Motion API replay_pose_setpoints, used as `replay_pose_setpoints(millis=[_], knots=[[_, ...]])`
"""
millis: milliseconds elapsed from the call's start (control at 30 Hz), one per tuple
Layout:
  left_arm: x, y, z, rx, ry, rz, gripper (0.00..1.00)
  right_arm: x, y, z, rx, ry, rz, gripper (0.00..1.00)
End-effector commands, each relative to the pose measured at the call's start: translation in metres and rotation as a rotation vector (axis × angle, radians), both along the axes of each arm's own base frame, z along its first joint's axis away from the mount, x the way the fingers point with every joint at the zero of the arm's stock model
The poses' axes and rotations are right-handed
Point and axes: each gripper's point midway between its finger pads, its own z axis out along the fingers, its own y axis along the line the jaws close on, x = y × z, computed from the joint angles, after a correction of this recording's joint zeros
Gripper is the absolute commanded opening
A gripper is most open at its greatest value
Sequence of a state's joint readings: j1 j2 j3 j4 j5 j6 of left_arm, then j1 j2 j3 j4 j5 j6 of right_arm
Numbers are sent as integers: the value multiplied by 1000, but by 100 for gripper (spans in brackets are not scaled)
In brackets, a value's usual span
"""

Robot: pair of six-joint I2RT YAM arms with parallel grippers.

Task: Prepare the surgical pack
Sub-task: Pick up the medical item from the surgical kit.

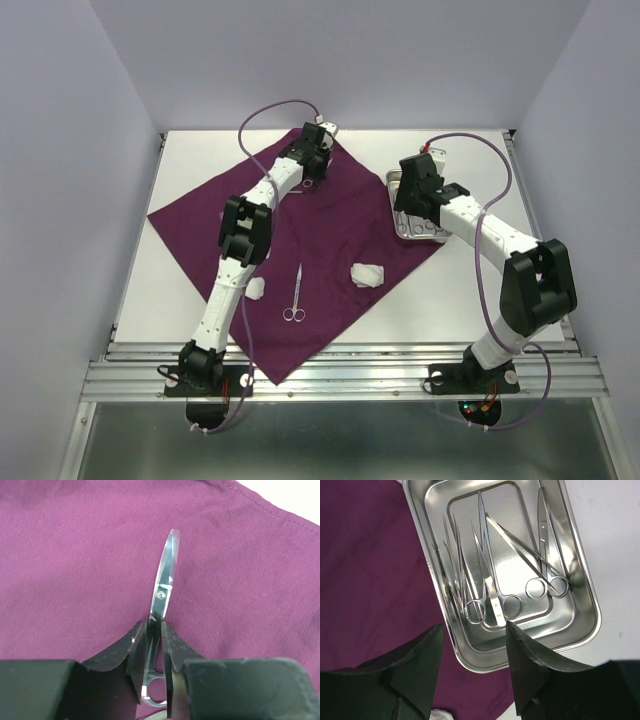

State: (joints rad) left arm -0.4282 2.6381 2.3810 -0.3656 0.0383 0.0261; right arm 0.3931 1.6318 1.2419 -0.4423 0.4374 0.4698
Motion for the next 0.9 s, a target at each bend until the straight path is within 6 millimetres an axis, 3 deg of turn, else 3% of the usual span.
replay_pose_setpoints(millis=[0,200,400,433,467,533,567,800,833,867], knots=[[-15,2,-16,36,63,2,26,5,2,4,13,-20,-13,58],[-15,13,-18,75,66,56,20,5,4,4,21,-24,-10,58],[-15,12,3,42,49,85,0,7,5,4,24,-25,-6,58],[-16,10,9,26,46,83,0,8,6,4,26,-28,-7,58],[-15,6,27,-10,24,82,0,7,5,5,24,-29,-6,58],[-24,-2,32,-61,47,55,0,8,6,6,26,-31,-6,58],[-25,-6,48,-99,30,58,0,8,6,6,27,-33,-8,58],[-42,-12,66,-181,67,114,0,8,6,17,42,-63,-6,58],[-45,-11,59,-192,77,133,0,8,6,18,44,-66,-4,58],[-47,-10,73,-207,52,139,0,8,6,19,41,-67,-5,58]])
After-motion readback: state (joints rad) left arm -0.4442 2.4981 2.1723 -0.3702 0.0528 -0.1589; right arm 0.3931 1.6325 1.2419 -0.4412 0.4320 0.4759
